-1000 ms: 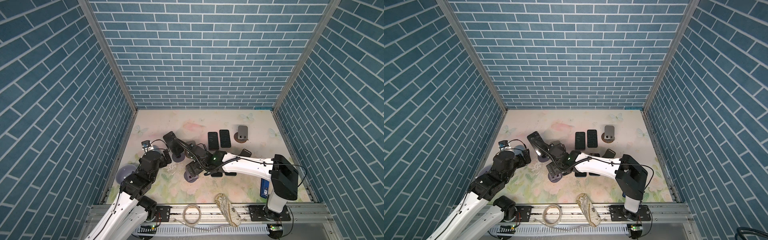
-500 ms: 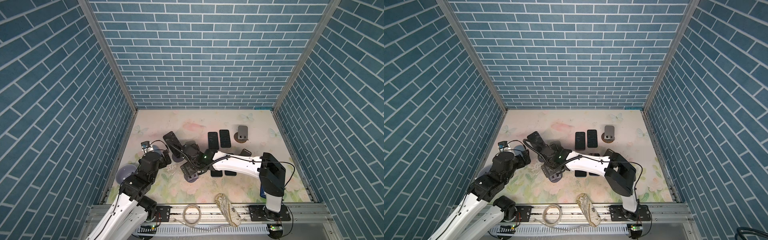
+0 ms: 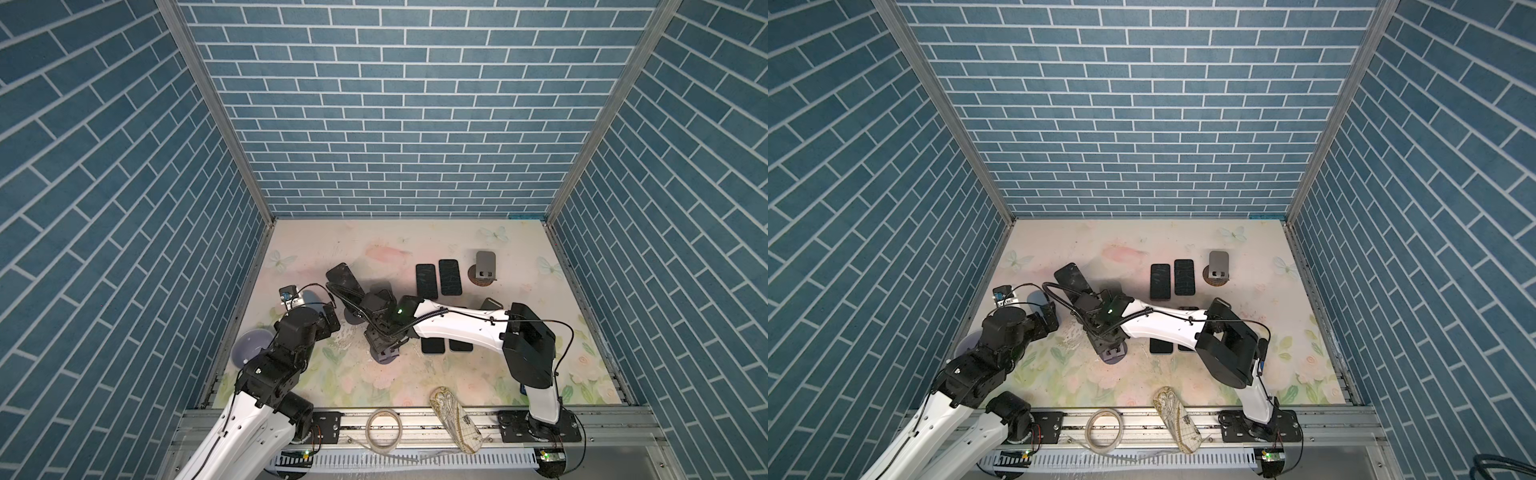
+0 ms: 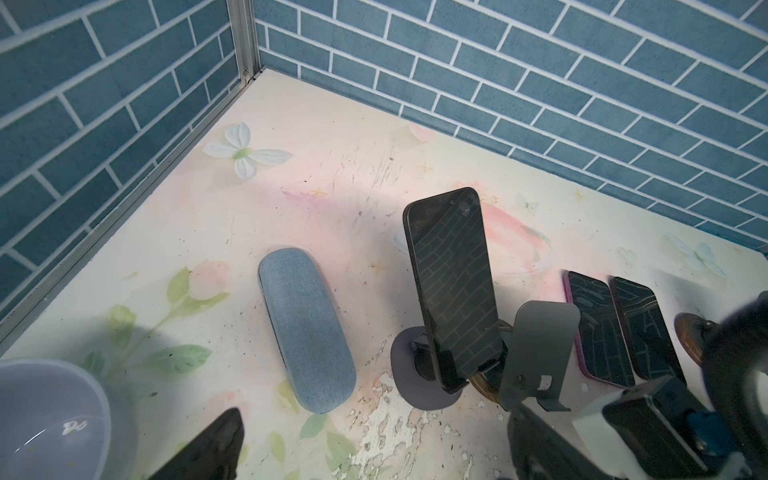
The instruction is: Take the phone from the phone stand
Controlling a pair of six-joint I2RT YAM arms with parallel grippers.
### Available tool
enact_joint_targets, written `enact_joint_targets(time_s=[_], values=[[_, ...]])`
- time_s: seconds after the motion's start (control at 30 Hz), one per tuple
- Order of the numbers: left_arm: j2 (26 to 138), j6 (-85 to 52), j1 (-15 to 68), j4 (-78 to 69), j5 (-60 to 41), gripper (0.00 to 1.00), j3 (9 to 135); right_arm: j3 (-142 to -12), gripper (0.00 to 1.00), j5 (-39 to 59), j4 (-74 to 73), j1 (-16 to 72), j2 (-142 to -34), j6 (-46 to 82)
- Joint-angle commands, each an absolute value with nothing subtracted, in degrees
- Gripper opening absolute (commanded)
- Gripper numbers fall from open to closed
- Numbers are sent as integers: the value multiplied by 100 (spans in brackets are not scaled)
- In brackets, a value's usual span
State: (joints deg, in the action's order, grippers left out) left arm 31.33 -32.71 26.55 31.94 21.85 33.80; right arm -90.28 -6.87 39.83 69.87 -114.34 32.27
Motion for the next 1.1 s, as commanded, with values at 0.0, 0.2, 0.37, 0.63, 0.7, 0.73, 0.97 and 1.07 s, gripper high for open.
enact_joint_targets(time_s=[0.0,0.2,0.37,0.63,0.7,0.73,0.97,1.07], values=[[3101,-3234,2662,3295,2285,100,3287,-9239,57,-790,4268,7022,-11506,3357],[3137,-3234,2655,3244,2275,99,3287,-9105,51,-896,4156,7011,-11336,3357],[3205,-3210,2658,3218,2300,100,3335,-8928,49,-962,3930,6892,-11030,3357],[3414,-3124,2658,3051,2220,100,3458,-8835,48,-1095,3896,6448,-10532,3140],[3478,-3113,2662,2984,2177,100,3474,-8769,48,-1090,3876,6277,-10382,3138],[3500,-3104,2662,2944,2141,100,3480,-8740,47,-1082,3861,6193,-10326,3145],[3958,-2929,2656,2396,1749,100,3488,-8684,47,-1151,3840,5463,-9988,3052],[4200,-2809,2662,2166,1539,100,3563,-8727,47,-1221,3916,5122,-9902,3059]])
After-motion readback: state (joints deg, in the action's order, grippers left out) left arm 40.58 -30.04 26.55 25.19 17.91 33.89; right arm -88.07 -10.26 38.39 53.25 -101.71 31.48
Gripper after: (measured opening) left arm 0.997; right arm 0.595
